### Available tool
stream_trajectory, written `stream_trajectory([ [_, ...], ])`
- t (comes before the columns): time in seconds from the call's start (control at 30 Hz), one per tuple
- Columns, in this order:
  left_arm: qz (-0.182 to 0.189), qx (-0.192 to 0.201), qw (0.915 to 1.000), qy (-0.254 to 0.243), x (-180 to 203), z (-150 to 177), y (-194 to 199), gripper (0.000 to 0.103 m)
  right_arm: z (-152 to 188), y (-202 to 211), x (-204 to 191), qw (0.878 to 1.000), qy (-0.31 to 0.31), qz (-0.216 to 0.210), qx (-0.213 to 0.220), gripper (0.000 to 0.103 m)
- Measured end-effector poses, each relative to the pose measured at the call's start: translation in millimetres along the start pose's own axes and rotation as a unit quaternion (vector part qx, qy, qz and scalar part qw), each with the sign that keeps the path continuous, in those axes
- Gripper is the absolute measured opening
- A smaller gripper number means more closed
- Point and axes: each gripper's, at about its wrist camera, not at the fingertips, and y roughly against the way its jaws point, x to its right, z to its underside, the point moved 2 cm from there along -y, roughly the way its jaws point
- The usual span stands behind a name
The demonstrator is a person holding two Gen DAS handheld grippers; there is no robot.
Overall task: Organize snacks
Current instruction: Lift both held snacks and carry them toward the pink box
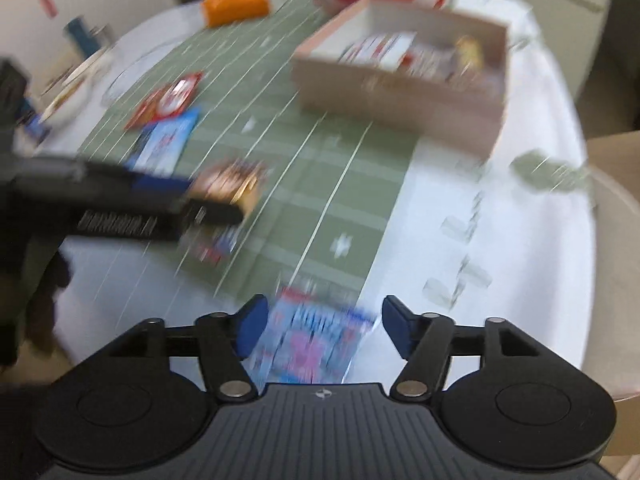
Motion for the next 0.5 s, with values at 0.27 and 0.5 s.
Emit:
stream_trajectory([
  [0.27, -0.047, -0.017, 0.9976, 0.048, -8.5, 6.8, -4.7, 0.057, -4.7, -14.6, -2.2, 0.998, 0.045, -0.049, -0.022, 0.040],
  [0.5, -0.093, -0.018, 0.9917, 0.087, -21.1, 16.0, 4.1, 0.057, -36.7, -31.0, -18.1, 0.992, 0.100, -0.073, 0.004, 0.032],
])
